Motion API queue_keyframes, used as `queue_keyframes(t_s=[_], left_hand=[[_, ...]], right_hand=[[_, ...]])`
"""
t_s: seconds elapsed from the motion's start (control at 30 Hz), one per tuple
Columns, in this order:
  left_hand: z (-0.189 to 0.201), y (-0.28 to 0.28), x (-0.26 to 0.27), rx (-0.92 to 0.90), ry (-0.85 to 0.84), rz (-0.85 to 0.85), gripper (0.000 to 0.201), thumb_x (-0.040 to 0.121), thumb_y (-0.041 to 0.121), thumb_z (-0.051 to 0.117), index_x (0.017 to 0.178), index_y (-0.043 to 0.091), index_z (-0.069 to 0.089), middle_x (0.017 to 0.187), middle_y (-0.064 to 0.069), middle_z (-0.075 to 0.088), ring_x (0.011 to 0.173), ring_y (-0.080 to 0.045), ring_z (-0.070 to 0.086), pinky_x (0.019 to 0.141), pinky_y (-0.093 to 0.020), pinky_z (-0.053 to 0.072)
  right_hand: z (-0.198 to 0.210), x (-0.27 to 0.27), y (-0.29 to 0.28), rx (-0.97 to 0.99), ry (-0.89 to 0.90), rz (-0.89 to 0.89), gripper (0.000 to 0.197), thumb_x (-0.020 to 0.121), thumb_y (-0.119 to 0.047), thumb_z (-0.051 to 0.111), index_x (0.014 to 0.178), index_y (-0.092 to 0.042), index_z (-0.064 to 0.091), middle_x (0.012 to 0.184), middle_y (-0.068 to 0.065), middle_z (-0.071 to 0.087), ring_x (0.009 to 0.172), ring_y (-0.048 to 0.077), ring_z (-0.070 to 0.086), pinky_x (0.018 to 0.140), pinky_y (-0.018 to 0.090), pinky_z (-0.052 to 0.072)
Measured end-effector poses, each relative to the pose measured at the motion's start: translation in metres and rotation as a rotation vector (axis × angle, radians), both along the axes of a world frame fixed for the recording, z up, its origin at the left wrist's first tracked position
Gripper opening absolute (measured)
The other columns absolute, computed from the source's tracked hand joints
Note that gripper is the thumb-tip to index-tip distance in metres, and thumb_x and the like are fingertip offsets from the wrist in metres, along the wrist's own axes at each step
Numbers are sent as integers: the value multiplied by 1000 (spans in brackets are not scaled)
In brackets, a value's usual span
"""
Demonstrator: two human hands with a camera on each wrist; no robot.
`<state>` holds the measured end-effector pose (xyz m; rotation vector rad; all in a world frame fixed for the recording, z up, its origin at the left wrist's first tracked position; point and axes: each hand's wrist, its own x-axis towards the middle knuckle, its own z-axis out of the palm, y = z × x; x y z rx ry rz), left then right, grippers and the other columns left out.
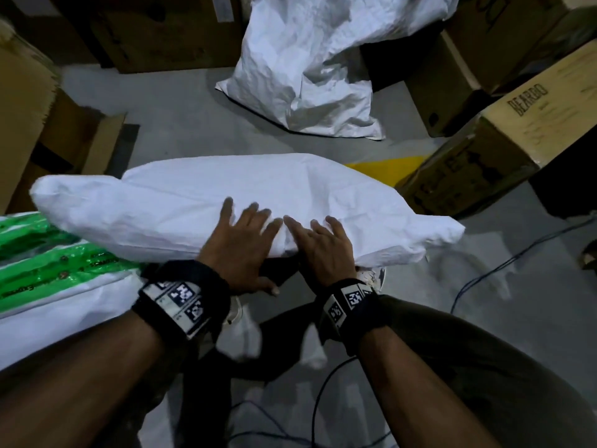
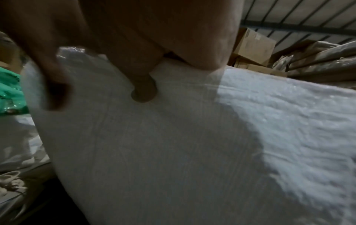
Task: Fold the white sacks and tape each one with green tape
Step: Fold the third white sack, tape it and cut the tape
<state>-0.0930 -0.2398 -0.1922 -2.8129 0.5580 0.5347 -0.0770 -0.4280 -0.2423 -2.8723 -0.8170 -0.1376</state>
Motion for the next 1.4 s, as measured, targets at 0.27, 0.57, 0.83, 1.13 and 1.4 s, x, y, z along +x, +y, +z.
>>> queue_keyframes(t_s=[0.27, 0.57, 0.83, 1.13, 1.4], left_hand=[[-5, 6, 11, -144, -145, 89, 38, 40, 7, 84, 75, 13, 70, 59, -8, 65, 51, -32, 63, 47, -29, 44], [9, 8, 20, 59, -36, 311, 29, 86, 29, 63, 116, 29, 62, 108, -6, 67, 104, -31, 64, 75, -33, 42], [-2, 19, 20, -30, 15, 397, 38, 89, 44, 63, 125, 32, 63, 123, -11, 62, 115, -35, 58, 91, -38, 43], [8, 31, 27, -109, 3, 402, 49, 82, 31, 67, 129, 39, 59, 122, -9, 65, 114, -34, 59, 87, -37, 44], [11, 24, 25, -119, -95, 387, 42, 86, 30, 63, 128, 34, 61, 113, -13, 68, 107, -37, 62, 82, -37, 44]], right_hand=[[12, 9, -27, -37, 80, -28, 72, 61, -42, 84, 127, -26, 61, 117, -2, 68, 113, 24, 61, 109, 52, 29], [31, 14, -102, -277, 235, -56, 59, 71, -16, 73, 128, -27, 62, 89, 5, 74, 80, 34, 72, 62, 39, 52], [46, 21, -123, -360, 481, -135, 65, 89, -55, 64, 146, -41, 38, 133, 7, 62, 120, 32, 60, 92, 43, 46], [57, 28, -124, -333, 368, -272, 63, 83, -28, 64, 143, -43, 48, 123, 15, 66, 108, 39, 63, 83, 37, 48], [59, 32, -137, -258, 102, -227, 49, 61, -15, 78, 108, -27, 74, 92, 4, 76, 83, 32, 68, 80, 47, 41]])
